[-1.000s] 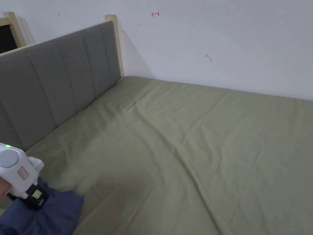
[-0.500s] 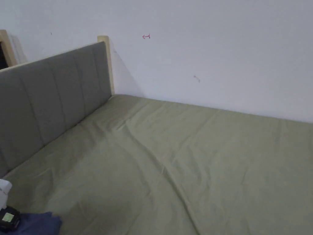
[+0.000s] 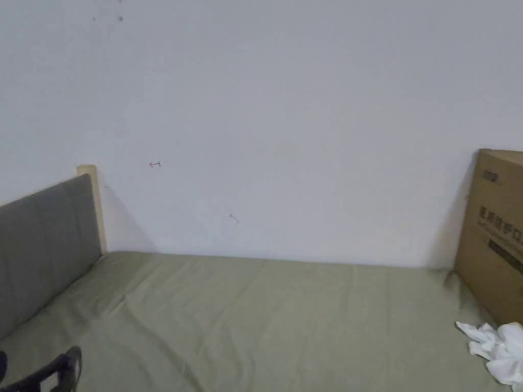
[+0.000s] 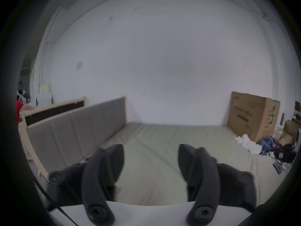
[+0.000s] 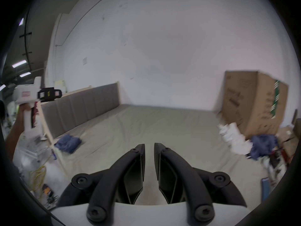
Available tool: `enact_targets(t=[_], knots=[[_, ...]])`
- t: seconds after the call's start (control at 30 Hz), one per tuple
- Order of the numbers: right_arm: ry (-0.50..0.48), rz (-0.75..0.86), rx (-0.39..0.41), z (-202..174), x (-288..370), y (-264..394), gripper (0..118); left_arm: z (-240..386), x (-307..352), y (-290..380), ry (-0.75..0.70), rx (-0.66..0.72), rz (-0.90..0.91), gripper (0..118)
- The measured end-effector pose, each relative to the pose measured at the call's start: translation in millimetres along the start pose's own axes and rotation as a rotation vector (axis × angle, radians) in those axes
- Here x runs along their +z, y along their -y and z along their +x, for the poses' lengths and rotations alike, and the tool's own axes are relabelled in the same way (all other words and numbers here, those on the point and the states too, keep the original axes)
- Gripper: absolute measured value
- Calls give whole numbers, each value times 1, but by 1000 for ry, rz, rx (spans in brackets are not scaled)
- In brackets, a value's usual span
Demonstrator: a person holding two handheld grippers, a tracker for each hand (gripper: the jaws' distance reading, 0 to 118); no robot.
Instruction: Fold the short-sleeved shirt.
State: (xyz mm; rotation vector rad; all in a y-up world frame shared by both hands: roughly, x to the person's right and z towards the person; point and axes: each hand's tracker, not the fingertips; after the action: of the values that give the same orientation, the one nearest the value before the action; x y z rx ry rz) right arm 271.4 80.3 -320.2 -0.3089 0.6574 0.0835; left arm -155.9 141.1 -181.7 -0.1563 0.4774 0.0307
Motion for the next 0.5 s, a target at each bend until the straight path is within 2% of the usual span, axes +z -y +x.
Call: enact_targets(t=[0.07, 0.1, 0.17, 0.23, 0.33, 0.4, 0.43, 0.5], knots=[[87, 60, 33, -2, 25, -16, 11, 43, 19, -2, 47, 14, 56, 12], [118, 83, 42, -4, 36, -21, 11, 58, 27, -7, 86, 43, 39, 3], [186, 136, 75, -9, 59, -31, 11, 90, 46, -17, 219, 125, 48, 2], [246, 169, 93, -14, 78, -36, 11, 123, 61, -19, 241, 58, 72, 2], [314, 244, 54, -14, 99, -37, 11, 157, 84, -15, 201, -73, 126, 2], [339, 261, 58, -12, 105, -36, 11, 167, 88, -15, 193, -45, 115, 2], [363, 256, 75, -11, 108, -36, 11, 165, 94, -14, 226, 11, 94, 2], [368, 248, 55, -4, 113, -36, 11, 164, 94, -15, 271, 52, 82, 2]])
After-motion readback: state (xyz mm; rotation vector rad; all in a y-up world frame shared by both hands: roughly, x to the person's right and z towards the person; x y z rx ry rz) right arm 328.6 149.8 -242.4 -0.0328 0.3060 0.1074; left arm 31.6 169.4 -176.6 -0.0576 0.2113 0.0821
